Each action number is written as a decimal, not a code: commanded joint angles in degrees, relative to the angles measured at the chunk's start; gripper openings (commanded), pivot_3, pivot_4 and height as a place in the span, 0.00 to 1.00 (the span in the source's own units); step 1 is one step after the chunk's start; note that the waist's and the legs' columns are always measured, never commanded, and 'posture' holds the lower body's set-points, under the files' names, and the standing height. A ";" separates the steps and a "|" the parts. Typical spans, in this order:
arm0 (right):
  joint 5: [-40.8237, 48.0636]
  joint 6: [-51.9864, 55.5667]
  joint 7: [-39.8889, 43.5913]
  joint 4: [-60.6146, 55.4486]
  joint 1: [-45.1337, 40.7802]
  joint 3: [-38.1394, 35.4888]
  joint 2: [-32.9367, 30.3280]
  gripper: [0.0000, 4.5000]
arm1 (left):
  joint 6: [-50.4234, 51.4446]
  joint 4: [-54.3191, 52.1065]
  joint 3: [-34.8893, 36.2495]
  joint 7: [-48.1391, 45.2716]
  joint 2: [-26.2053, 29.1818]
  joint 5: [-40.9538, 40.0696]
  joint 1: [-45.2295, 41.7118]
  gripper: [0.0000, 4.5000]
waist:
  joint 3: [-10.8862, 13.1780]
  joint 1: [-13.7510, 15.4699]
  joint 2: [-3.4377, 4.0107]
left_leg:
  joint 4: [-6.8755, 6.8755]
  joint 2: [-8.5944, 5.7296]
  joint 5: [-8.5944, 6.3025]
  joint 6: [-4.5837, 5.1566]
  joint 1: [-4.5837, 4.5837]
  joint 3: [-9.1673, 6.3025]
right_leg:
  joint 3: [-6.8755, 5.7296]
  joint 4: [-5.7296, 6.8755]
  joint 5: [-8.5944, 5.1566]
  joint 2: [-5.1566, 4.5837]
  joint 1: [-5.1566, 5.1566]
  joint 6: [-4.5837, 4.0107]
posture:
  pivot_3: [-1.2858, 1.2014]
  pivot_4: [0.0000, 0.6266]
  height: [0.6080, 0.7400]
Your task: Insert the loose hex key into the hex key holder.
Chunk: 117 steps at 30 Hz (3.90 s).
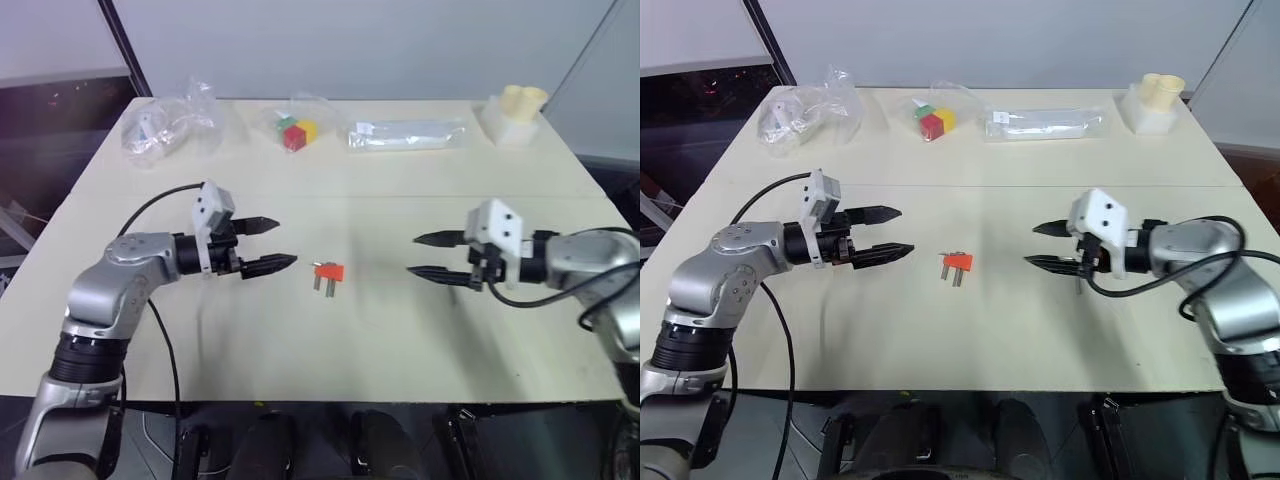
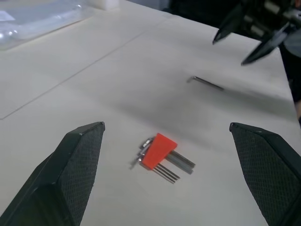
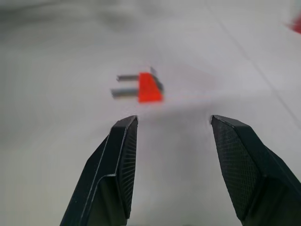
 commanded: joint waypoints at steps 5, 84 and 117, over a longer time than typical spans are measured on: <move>-9.05 -10.25 0.79 17.07 -8.34 10.52 10.93 0.56 | -0.62 -1.44 1.08 5.12 -3.32 0.36 -1.92 0.99 | 0.00 0.42 0.00 | -0.01 -0.03 0.03 -0.05 -0.13 -0.01 | 0.00 0.07 0.00 0.04 -0.19 0.00 | 0.52 0.24 1.00; -29.53 -40.80 -13.42 26.96 -11.11 12.05 19.27 0.23 | -3.08 -2.27 -0.09 7.81 -3.40 2.35 1.42 1.00 | 0.00 -1.05 0.02 | -0.11 -0.03 0.14 -0.27 -0.12 0.00 | 0.07 0.18 0.01 -0.04 -0.35 0.00 | 0.52 0.24 1.00; -69.59 -75.78 -67.49 19.56 -9.20 10.90 9.21 0.23 | 5.65 10.01 0.08 -8.46 -7.94 -6.73 -12.95 1.00 | 0.01 -1.19 0.00 | -0.10 0.01 0.37 -0.64 -0.12 0.07 | 0.19 0.24 0.00 0.31 -0.37 -0.01 | 0.52 0.24 1.00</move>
